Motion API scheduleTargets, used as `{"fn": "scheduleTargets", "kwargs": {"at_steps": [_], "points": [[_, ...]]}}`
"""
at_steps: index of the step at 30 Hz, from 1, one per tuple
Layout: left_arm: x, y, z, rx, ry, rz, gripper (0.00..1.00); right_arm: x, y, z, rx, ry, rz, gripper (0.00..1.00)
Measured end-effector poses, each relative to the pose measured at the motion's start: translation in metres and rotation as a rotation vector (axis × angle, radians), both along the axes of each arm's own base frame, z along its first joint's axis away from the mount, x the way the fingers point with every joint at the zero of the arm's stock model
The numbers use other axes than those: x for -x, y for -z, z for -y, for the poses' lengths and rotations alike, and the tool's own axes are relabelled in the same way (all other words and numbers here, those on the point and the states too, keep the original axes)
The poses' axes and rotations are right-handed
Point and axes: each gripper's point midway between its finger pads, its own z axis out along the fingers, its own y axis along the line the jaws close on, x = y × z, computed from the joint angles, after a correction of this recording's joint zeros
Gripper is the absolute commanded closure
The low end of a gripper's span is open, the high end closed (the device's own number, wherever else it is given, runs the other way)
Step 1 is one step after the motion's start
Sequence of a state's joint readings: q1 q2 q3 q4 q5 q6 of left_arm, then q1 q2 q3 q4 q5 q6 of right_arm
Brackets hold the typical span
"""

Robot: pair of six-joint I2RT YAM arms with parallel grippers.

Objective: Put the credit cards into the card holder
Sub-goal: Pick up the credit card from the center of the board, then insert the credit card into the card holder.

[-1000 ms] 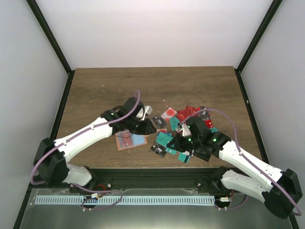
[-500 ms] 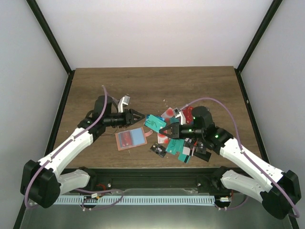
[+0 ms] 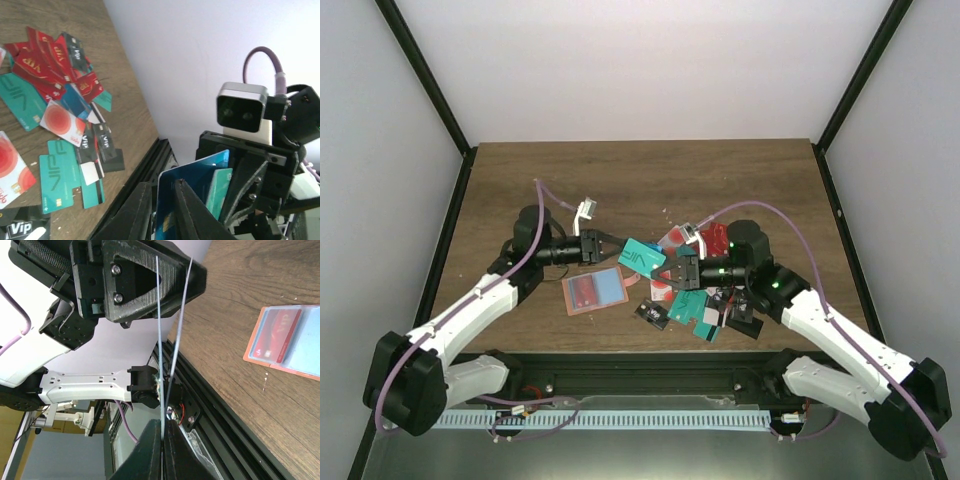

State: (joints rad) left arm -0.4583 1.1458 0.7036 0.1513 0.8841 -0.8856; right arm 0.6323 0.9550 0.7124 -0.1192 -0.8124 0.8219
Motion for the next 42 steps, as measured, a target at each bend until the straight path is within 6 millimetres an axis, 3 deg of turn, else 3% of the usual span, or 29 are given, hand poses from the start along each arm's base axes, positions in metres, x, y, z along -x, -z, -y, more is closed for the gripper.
{"fn": "scheduleTargets", "kwargs": {"at_steps": [3,10,13,19,26,32,33,34,36,39,42], "points": [[0.003,-0.006,0.001,0.042,0.017,0.004,0.96,0.0,-0.001,0.001,-0.003,-0.005,0.0,0.99],[0.007,-0.03,0.001,0.15,0.047,0.059,0.96,-0.003,0.001,0.003,-0.004,-0.006,-0.014,0.97],[0.007,-0.031,0.001,0.149,0.044,0.065,0.96,-0.004,0.001,0.005,-0.003,-0.003,-0.006,0.94],[-0.004,-0.02,-0.001,0.09,-0.016,0.051,0.96,-0.011,0.015,0.018,0.021,0.051,-0.024,0.93],[-0.032,-0.014,-0.004,0.031,-0.106,0.06,0.96,-0.003,0.033,0.028,0.044,0.075,-0.065,0.97],[-0.047,0.029,0.01,-0.054,-0.094,-0.024,0.96,0.0,0.028,0.032,0.042,0.09,-0.049,0.99],[-0.047,0.038,0.017,-0.073,-0.077,-0.041,0.94,0.0,0.027,0.033,0.04,0.094,-0.044,0.99],[-0.047,0.044,0.024,-0.086,-0.061,-0.05,0.84,0.0,0.025,0.034,0.038,0.099,-0.038,0.99],[-0.046,0.053,0.044,-0.11,-0.013,-0.061,0.52,0.0,0.023,0.035,0.035,0.108,-0.028,0.99],[-0.05,0.062,0.065,-0.133,0.039,-0.061,0.26,-0.003,0.023,0.037,0.037,0.13,-0.028,0.99],[-0.054,0.07,0.064,-0.17,0.028,-0.06,0.19,-0.011,0.023,0.039,0.04,0.18,-0.036,0.99]]}}
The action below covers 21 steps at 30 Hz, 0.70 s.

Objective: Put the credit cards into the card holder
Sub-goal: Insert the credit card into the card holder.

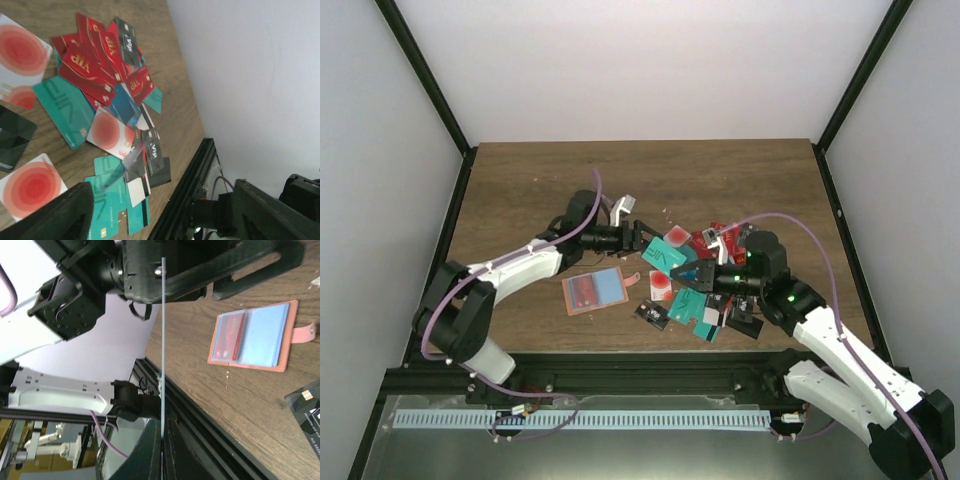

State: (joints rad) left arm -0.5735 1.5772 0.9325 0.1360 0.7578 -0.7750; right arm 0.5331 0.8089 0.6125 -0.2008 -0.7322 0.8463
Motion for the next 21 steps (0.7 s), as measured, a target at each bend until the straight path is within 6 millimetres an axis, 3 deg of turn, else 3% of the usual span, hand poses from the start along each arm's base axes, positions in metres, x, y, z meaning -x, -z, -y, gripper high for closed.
{"fn": "scheduleTargets", "kwargs": {"at_steps": [3,8,12,16,21], "points": [[-0.001,-0.015,-0.013,-0.016,-0.049,0.03,0.19,-0.01,-0.004,0.001,-0.012,0.055,0.0,0.99],[0.003,-0.073,-0.05,0.043,-0.199,0.141,0.23,-0.034,-0.017,0.0,-0.074,0.159,-0.009,0.99],[0.008,-0.104,-0.075,0.106,-0.303,0.171,0.28,-0.058,-0.031,-0.006,-0.134,0.225,-0.029,0.99],[0.011,-0.125,-0.076,0.184,-0.321,0.167,0.39,-0.083,-0.064,-0.016,-0.217,0.261,-0.005,0.99],[0.008,-0.132,-0.071,0.266,-0.319,0.123,0.49,-0.098,-0.105,-0.034,-0.327,0.251,0.031,0.99]]}}
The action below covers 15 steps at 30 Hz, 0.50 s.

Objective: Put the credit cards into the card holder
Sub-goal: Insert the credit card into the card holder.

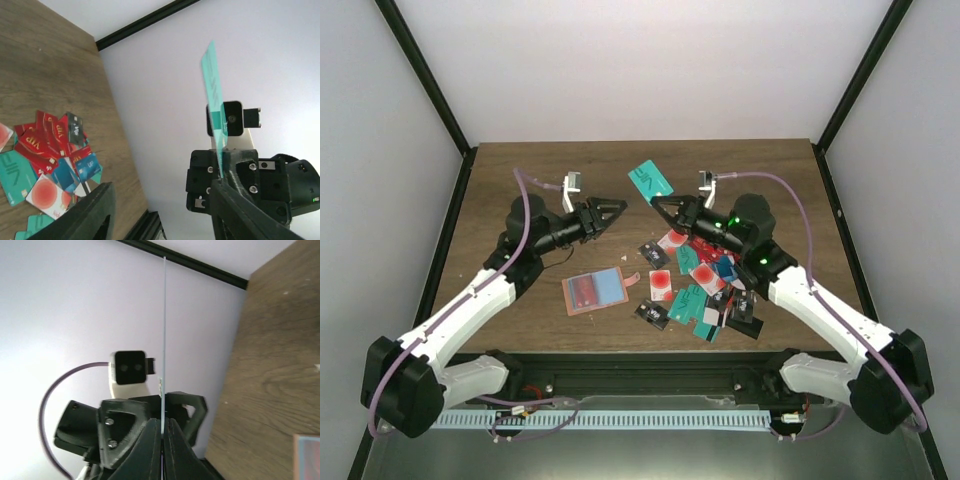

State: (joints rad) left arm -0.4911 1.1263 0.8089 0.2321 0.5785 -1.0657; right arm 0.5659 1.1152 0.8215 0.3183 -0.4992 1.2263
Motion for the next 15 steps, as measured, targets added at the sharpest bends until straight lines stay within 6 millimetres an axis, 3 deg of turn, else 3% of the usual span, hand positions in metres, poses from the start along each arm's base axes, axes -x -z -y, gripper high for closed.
{"fn": "scheduleTargets", "kwargs": {"at_steps": [5,15], "points": [[-0.004,-0.014,0.002,0.06,0.0,0.008,0.56,0.003,-0.018,-0.023,-0.066,-0.045,0.013,0.99],[-0.007,-0.04,0.0,0.129,-0.024,0.06,0.66,0.007,-0.027,-0.031,-0.123,-0.071,0.008,0.99]]}}
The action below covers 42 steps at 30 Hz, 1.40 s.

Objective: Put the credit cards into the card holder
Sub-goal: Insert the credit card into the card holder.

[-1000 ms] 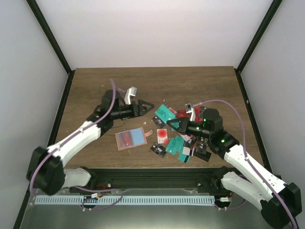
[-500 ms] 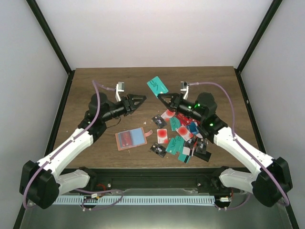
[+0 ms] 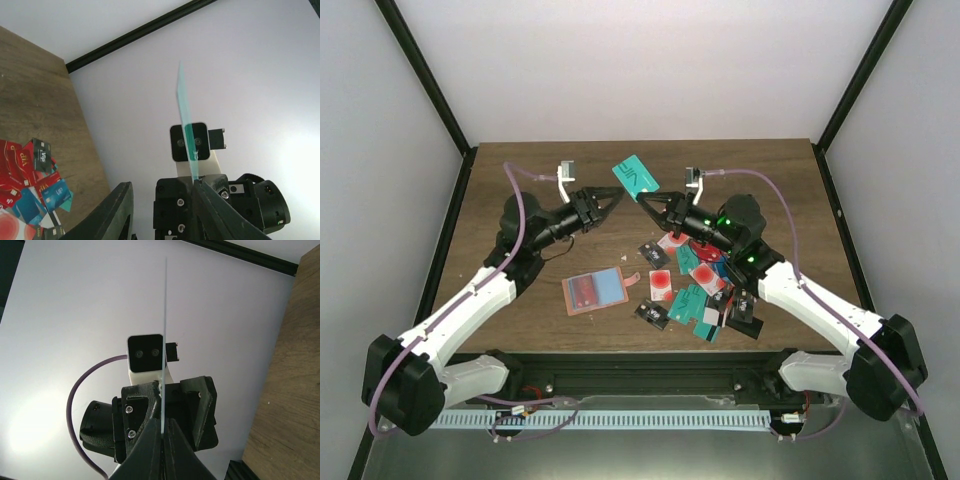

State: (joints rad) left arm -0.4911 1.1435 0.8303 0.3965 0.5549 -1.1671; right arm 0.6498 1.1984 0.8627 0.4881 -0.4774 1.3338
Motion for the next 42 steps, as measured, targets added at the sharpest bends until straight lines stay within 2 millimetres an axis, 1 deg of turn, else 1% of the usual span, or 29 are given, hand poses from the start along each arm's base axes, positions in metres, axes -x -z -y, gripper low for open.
{"fn": "scheduleTargets", "kwargs": {"at_steps": [7,11,13,14,18,23,28,35,38,42], "points": [[-0.004,-0.007,0.002,0.022,-0.001,0.016,0.67,0.002,-0.005,-0.001,-0.019,-0.007,0.003,0.99],[-0.005,-0.008,0.003,0.03,0.001,0.017,0.71,0.002,-0.005,-0.001,-0.022,-0.002,0.001,0.99],[-0.006,-0.01,0.003,0.037,0.002,0.018,0.71,0.002,-0.005,-0.001,-0.023,-0.001,0.002,0.99],[-0.006,-0.01,0.003,0.04,0.003,0.019,0.71,0.001,-0.006,-0.001,-0.024,0.0,0.002,0.99],[-0.005,-0.014,0.003,0.05,0.004,0.03,0.63,0.002,-0.007,-0.001,-0.027,0.0,0.006,0.99],[-0.005,-0.015,0.002,0.056,0.003,0.028,0.63,0.002,-0.008,-0.001,-0.032,-0.003,0.009,0.99],[0.001,-0.02,-0.004,0.07,-0.016,0.048,0.66,0.007,-0.006,-0.004,-0.025,-0.029,0.003,0.99],[0.001,-0.023,-0.005,0.08,-0.023,0.06,0.67,0.008,0.0,-0.007,-0.02,-0.042,-0.016,0.99],[0.0,-0.022,-0.005,0.081,-0.023,0.061,0.72,0.008,0.002,-0.008,-0.02,-0.051,-0.019,0.99],[-0.005,-0.017,-0.002,0.078,-0.021,0.044,0.77,0.009,0.004,-0.009,-0.016,-0.058,-0.022,0.99]]}}
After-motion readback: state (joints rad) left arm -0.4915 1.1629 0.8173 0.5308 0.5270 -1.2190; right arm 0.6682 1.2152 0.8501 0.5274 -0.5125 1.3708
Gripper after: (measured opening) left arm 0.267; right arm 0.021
